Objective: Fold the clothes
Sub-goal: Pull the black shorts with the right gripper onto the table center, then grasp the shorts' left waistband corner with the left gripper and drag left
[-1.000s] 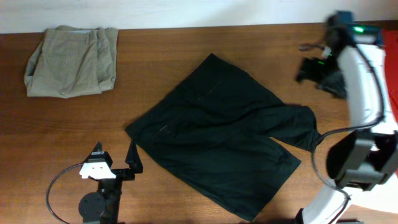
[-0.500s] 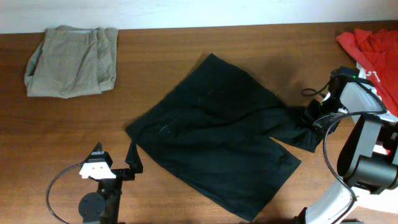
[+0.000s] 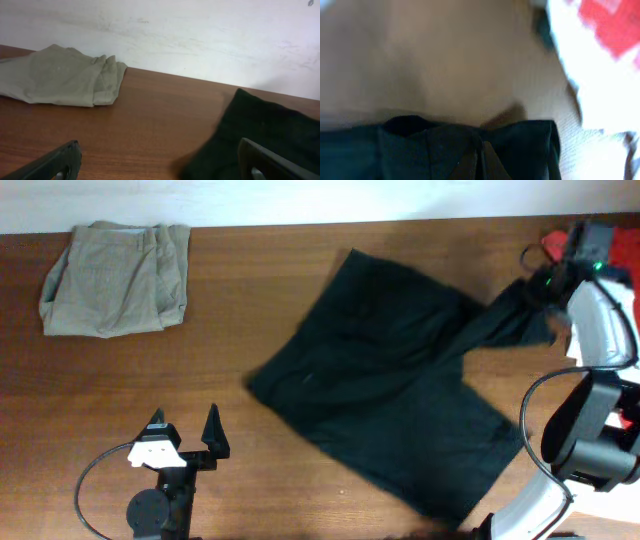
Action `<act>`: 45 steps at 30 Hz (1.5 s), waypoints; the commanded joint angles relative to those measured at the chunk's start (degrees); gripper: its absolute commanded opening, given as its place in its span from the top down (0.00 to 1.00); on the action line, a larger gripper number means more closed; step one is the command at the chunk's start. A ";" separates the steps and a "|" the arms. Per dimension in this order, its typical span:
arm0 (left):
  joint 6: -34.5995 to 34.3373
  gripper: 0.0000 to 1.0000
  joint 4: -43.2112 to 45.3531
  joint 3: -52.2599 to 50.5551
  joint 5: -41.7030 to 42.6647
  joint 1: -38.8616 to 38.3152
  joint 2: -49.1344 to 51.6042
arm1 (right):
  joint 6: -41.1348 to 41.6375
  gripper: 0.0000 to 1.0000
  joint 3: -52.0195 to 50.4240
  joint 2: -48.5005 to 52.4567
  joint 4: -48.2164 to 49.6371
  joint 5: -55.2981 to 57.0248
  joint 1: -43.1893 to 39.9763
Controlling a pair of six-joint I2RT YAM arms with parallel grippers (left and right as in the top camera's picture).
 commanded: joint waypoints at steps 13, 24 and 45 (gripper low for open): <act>0.94 0.01 -0.28 -0.17 0.00 -0.17 -0.33 | 3.34 0.01 18.45 -0.63 -29.99 -7.37 0.68; 0.92 0.01 -0.28 -0.15 0.00 -0.17 -0.31 | 3.32 0.01 18.45 -0.59 -31.10 -7.50 0.68; 11.47 0.01 -16.26 53.57 29.11 -0.24 57.11 | 3.32 0.01 18.45 -0.59 -31.10 -7.48 0.68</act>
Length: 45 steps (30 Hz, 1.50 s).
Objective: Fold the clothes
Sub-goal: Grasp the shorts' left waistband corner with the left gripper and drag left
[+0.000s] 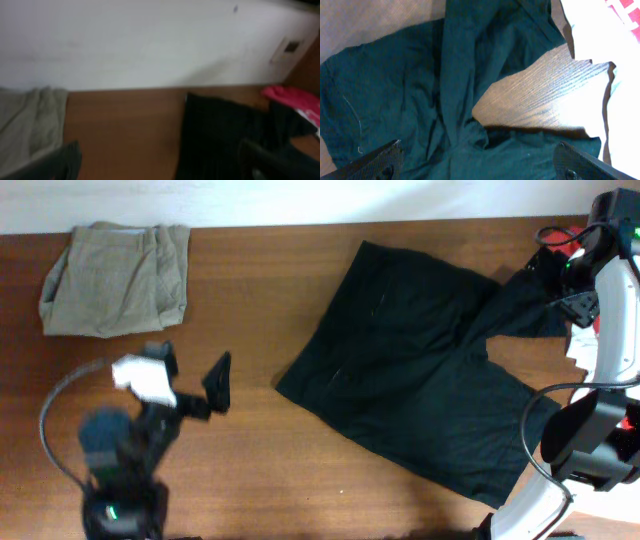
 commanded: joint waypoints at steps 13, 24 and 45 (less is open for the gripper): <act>7.85 0.01 -36.06 37.70 13.88 -8.39 63.82 | 0.28 0.01 0.90 -0.66 -0.02 0.39 0.33; 4.52 0.08 -39.74 37.70 -2.95 -20.13 71.67 | 0.28 0.01 0.90 -0.66 -0.02 0.39 0.33; -12.35 0.99 -41.75 38.01 -26.82 1.64 72.89 | 0.28 0.01 0.90 -0.66 -0.02 0.39 0.33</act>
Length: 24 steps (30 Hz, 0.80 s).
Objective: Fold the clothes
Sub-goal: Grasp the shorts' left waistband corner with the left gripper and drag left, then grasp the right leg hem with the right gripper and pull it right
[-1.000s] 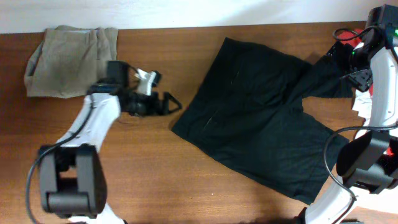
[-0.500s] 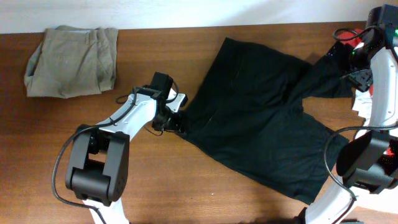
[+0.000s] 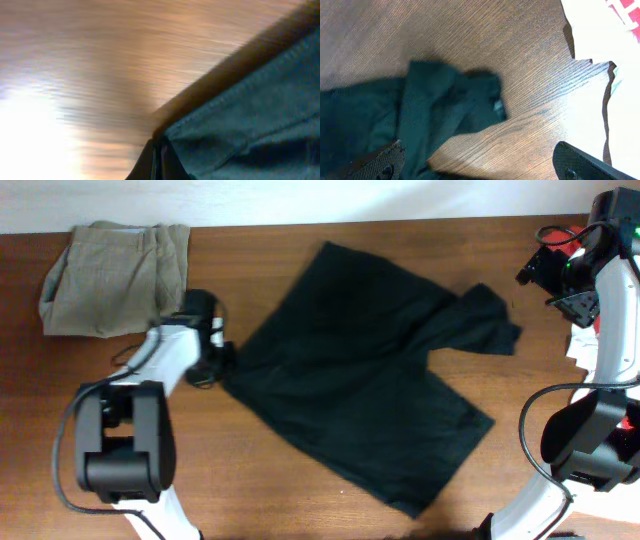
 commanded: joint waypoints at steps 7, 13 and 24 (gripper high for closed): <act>-9.40 0.99 -8.22 0.24 -4.94 21.24 -3.65 | 0.31 0.01 0.85 -0.66 -0.02 0.33 0.33; -9.42 0.01 -7.78 0.28 5.16 20.50 -11.67 | 0.31 0.01 0.85 -0.66 -0.02 0.33 0.33; -5.99 0.01 -1.81 0.33 7.41 11.72 -13.29 | 0.31 0.01 0.85 -0.66 -0.04 0.35 0.33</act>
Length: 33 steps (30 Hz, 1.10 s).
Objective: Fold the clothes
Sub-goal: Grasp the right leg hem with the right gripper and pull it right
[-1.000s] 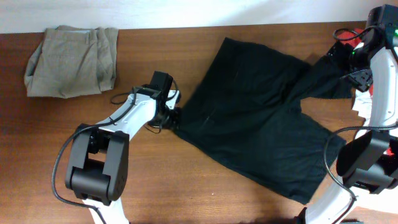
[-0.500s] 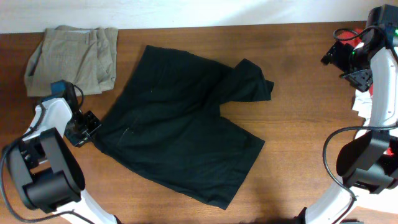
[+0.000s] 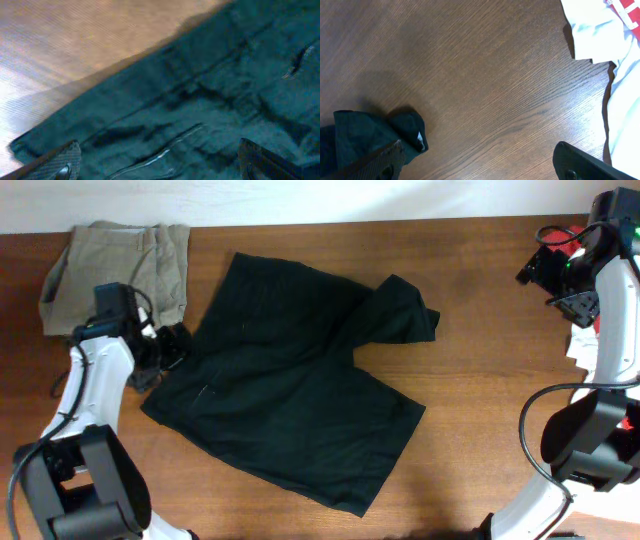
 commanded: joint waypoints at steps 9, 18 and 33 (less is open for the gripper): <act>1.14 0.01 1.88 0.15 0.83 -2.29 -1.49 | -3.37 0.01 0.15 0.50 9.46 -18.01 2.38; 1.14 0.01 2.05 0.09 0.81 -2.29 -1.46 | -13.88 0.01 -0.22 17.68 26.01 -9.51 21.40; 1.14 0.01 4.20 0.04 0.76 -2.29 -1.42 | -14.05 0.96 5.16 25.05 21.31 -11.45 21.20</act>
